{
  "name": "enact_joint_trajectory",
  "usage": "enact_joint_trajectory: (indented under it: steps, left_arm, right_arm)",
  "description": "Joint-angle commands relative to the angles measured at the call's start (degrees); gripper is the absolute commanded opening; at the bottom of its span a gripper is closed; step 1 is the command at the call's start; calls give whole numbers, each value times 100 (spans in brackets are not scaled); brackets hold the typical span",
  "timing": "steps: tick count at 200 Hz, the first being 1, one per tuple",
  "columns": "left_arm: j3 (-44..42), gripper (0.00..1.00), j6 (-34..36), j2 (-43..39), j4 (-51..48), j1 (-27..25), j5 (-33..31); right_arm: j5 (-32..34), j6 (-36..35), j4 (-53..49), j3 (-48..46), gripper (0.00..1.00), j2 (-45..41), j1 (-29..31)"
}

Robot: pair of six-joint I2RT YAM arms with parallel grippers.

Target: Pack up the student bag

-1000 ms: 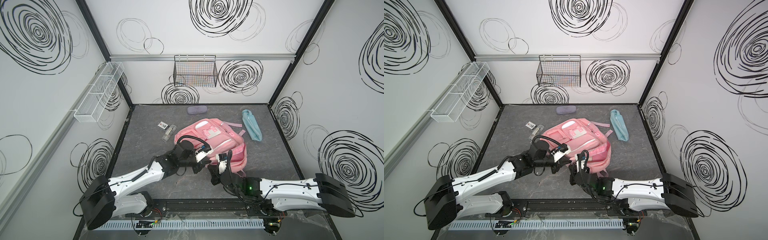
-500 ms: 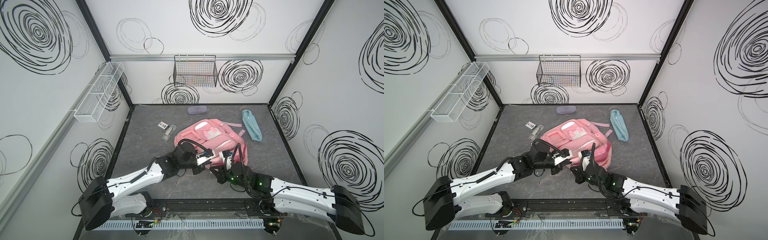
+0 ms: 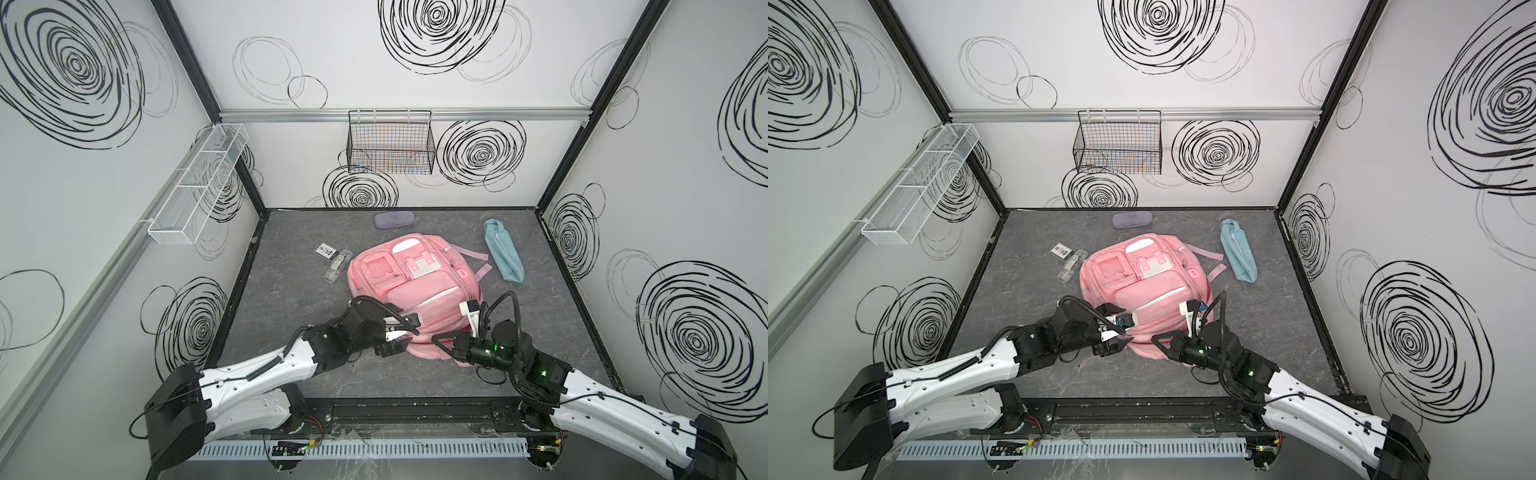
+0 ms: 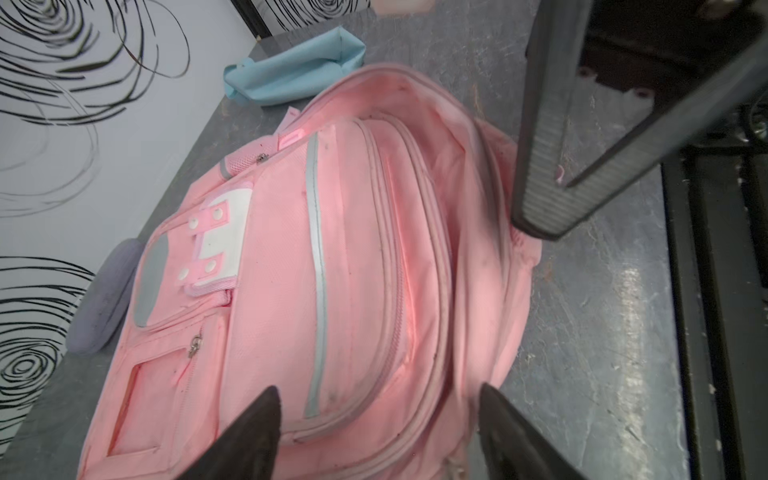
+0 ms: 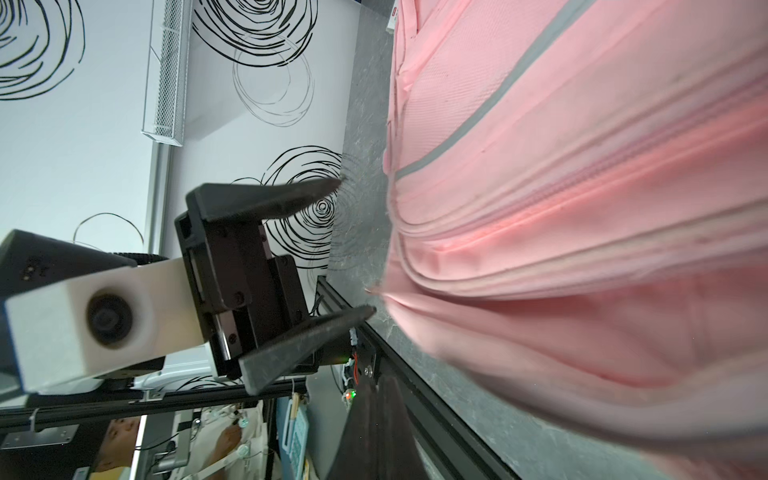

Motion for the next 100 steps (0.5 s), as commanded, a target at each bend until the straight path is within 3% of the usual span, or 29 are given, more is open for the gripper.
enact_joint_trajectory:
  steps: [1,19,32,40,55,67,100]
  left_arm:
    - [-203,89,363,-477,663,-24,-222]
    - [-113,76,248,-500,412,180,-330]
    - [25,66,75,-457,131,313,-447]
    - [83,65,-123,-431,45,405,-624]
    - [71,69,-529,-446,8,709,-885]
    - [15,69,-858,-487,78,1053,-1024]
    - [-135,68,-1324,-806,270,1914,-1166]
  right_arm:
    - [-99,183,152,27,0,7,-20]
    - [322,-589,-689,379,0,224,157]
    - [1134,-1190,-1270,670,8,491,608]
    - [1695,-1463,-1523,879,17,741,1004]
    - [2786,-1692,-1829,1245,24,1453,1809]
    - [3414,-1681,-1852,1496,38,2143,2319]
    - [4003,-1651,-1742,2279,44,3913,2628]
